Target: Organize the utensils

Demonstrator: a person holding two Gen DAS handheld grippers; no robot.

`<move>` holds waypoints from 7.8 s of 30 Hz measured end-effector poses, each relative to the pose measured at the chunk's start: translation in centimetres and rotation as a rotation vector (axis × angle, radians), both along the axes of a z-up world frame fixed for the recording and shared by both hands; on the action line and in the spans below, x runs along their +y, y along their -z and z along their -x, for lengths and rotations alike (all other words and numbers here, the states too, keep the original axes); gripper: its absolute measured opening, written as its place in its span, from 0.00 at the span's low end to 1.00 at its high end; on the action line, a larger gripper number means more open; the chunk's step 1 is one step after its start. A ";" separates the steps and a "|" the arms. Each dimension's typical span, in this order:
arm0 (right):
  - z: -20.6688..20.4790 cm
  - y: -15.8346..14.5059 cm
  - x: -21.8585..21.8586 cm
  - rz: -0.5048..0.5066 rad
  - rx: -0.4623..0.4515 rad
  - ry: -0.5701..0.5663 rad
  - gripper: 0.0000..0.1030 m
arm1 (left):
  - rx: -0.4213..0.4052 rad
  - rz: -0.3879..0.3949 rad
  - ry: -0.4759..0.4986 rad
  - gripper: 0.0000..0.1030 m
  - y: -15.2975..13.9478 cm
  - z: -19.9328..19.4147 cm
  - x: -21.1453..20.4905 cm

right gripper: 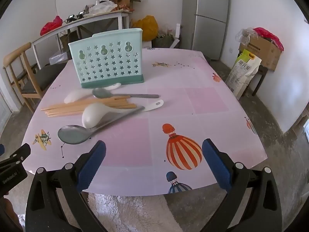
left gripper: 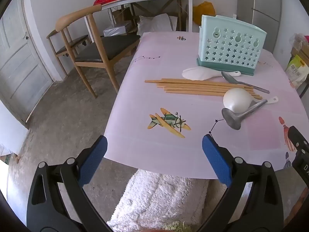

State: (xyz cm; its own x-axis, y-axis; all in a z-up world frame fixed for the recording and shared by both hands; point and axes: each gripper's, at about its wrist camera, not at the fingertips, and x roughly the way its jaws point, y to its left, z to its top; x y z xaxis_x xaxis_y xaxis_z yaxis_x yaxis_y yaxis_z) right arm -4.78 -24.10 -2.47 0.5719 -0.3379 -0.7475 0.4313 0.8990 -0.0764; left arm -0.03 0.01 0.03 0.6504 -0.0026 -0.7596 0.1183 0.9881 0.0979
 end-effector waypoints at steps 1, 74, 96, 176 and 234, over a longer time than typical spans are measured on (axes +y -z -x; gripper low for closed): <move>0.0 0.0 0.0 0.001 0.000 0.000 0.94 | 0.001 0.000 0.000 0.92 0.0 0.0 0.0; 0.2 -0.7 0.0 0.009 -0.014 0.000 0.94 | -0.003 0.030 0.001 0.92 -0.3 0.1 -0.3; 0.4 -0.7 -0.1 0.012 -0.020 0.002 0.94 | -0.012 0.044 0.026 0.92 0.1 0.1 -0.3; -10.6 5.2 7.3 0.420 0.292 -1.098 0.04 | 0.242 0.498 0.262 0.02 3.5 -8.5 7.7; -14.3 -11.9 -11.7 -0.391 -0.653 -0.402 0.04 | -0.177 -0.299 0.629 0.02 -13.1 -19.3 -13.9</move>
